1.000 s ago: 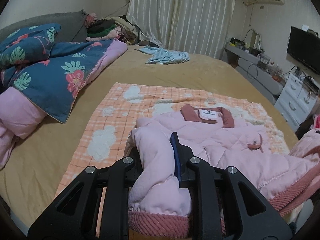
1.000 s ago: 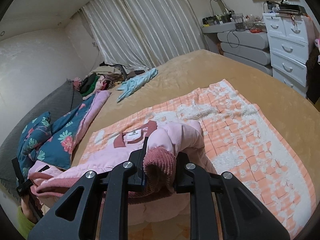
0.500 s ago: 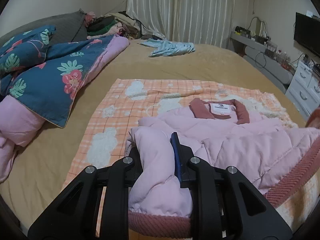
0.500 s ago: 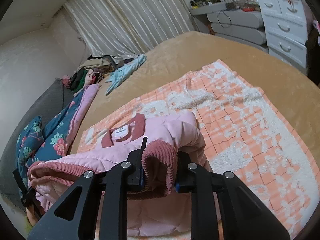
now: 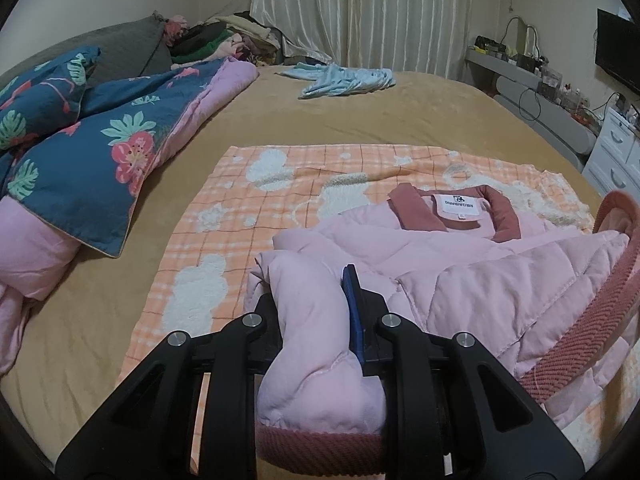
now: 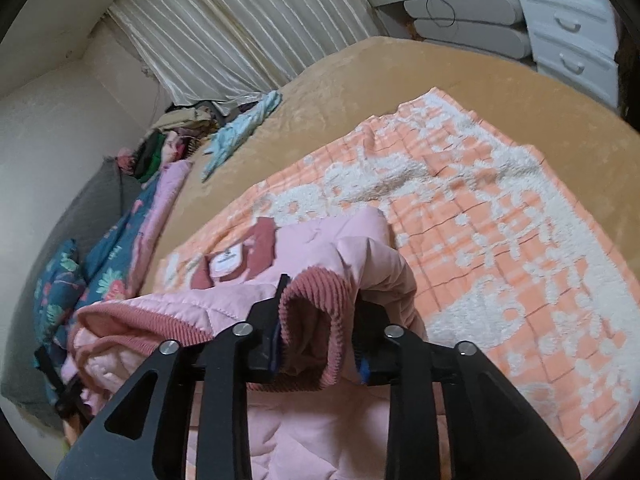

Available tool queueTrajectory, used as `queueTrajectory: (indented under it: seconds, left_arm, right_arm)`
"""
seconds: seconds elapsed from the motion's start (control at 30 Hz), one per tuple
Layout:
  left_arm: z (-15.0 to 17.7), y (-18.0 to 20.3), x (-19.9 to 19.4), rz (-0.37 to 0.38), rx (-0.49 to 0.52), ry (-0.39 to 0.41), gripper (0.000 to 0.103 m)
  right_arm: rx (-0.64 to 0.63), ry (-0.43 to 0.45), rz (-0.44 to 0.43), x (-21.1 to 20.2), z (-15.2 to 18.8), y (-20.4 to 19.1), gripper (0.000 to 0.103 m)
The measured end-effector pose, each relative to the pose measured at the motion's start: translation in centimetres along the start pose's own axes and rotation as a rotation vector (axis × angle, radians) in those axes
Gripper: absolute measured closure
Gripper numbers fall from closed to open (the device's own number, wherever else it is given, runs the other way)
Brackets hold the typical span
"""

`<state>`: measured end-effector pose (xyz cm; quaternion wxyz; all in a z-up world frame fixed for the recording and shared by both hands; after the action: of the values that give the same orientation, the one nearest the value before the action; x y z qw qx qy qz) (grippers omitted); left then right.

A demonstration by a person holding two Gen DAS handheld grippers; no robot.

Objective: Fold large clothes
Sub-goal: 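Lower the hem onto the folded sleeves and open both tools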

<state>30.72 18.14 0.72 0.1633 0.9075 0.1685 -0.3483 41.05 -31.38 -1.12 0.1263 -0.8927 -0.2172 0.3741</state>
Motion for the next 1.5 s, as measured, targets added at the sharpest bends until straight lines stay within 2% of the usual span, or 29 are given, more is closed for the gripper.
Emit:
queueTrajectory:
  seconds: [0.03,0.07,0.1,0.13,0.17,0.27,0.37,0.47,0.53,0.57,0.67,0.7,0.73,0.8,0.87,0.97,1.13,1.27,1.33,1.37,1.4,1.43,1.47,1.5]
  left_arm:
    - [0.0,0.0,0.2,0.002,-0.001,0.000,0.088]
    - [0.0,0.0,0.4,0.003,-0.002,-0.001,0.088]
    - [-0.1,-0.1,0.5,0.007,-0.003,0.000,0.088]
    - [-0.1,-0.1,0.5,0.012,-0.005,0.001,0.088]
    - [-0.1,0.0,0.6,0.014,-0.006,0.002,0.088]
    - [-0.3,0.1,1.3,0.020,-0.017,-0.001,0.088]
    - [-0.5,0.2,2.0,0.032,-0.037,-0.009,0.083]
    - [-0.8,0.2,2.3,0.054,-0.070,-0.023,0.072]
    - [-1.3,0.1,2.0,0.129,-0.119,-0.051,0.038]
    - [-1.5,0.1,1.8,0.150,-0.130,-0.055,0.031]
    - [-2.3,0.5,0.3,0.173,-0.141,-0.037,0.023]
    - [-2.6,0.5,-0.5,0.176,-0.145,-0.015,0.013]
    - [-2.9,0.4,-1.6,0.166,-0.140,0.025,0.009]
    - [-3.2,-0.2,-3.1,0.162,-0.145,0.073,0.009]
    - [-3.0,-1.2,-4.0,0.168,-0.158,0.087,0.009]
    - [-1.7,-3.1,-3.0,0.081,-0.122,0.090,0.009]
    - [3.4,-7.2,3.2,0.039,-0.135,-0.074,0.009]
    - [5.8,-8.5,5.9,0.110,-0.195,-0.152,0.009]
    - [6.1,-8.4,6.1,0.149,-0.218,-0.152,0.009]
    - [6.2,-8.1,6.1,0.160,-0.220,-0.144,0.010]
    - [6.2,-7.5,5.9,0.172,-0.208,-0.134,0.022]
    - [6.2,-6.8,5.7,0.193,-0.188,-0.128,0.048]
    - [6.2,-6.2,5.5,0.202,-0.173,-0.128,0.056]
    - [6.0,-5.3,5.2,0.181,-0.137,-0.112,0.069]
  right_arm:
    - [0.014,0.008,-0.021,0.0,-0.1,0.2,0.070]
    - [0.033,0.025,-0.065,-0.1,-0.1,0.3,0.054]
    - [0.053,0.055,-0.125,-0.4,-0.1,0.5,0.033]
    - [0.059,0.075,-0.141,-0.7,-0.2,0.5,0.026]
    - [0.060,0.088,-0.132,-1.0,-0.1,0.6,0.014]
    - [0.019,0.114,-0.091,-1.2,0.2,0.8,0.013]
    - [-0.066,0.047,0.032,0.1,1.4,1.1,0.012]
    - [-0.149,-0.034,0.134,2.0,3.2,1.4,0.012]
    - [-0.187,-0.074,0.170,3.0,4.4,1.5,0.012]
    - [-0.197,-0.083,0.176,3.3,4.8,1.6,0.012]
    - [-0.243,-0.094,0.201,3.7,5.6,1.3,0.012]
    - [-0.257,-0.090,0.208,3.7,5.7,1.2,0.012]
    - [-0.274,-0.084,0.214,3.6,5.7,0.9,0.012]
    - [-0.314,-0.070,0.225,3.4,5.8,0.5,0.012]
    - [-0.357,-0.060,0.233,3.1,5.9,0.0,0.012]
    - [-0.407,-0.052,0.235,3.0,6.1,-0.1,0.011]
    - [-0.411,-0.040,0.213,2.7,6.6,0.3,0.011]
    - [-0.394,-0.053,0.187,3.3,7.0,0.7,0.012]
    - [-0.381,-0.050,0.165,3.6,7.2,0.8,0.020]
    - [-0.383,-0.052,0.146,3.8,7.3,0.7,0.039]
    - [-0.395,-0.048,0.139,4.0,7.4,0.4,0.051]
    - [-0.411,-0.038,0.154,4.0,7.5,0.1,0.056]
    - [-0.420,-0.026,0.157,4.0,7.4,-0.3,0.069]
    - [-0.417,-0.011,0.165,4.0,7.2,-0.7,0.076]
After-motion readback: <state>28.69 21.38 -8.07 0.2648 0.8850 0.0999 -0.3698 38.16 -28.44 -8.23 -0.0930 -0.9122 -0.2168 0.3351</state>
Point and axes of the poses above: each gripper's, at about its wrist camera, not at the fingertips, and x roughly the way its jaws point, y to its right, z to its underside, the point moved 3 cm from there along x, roughly the way its jaws point, and after that the axes turned 15 degrees about -x, right-handed, at the moved point
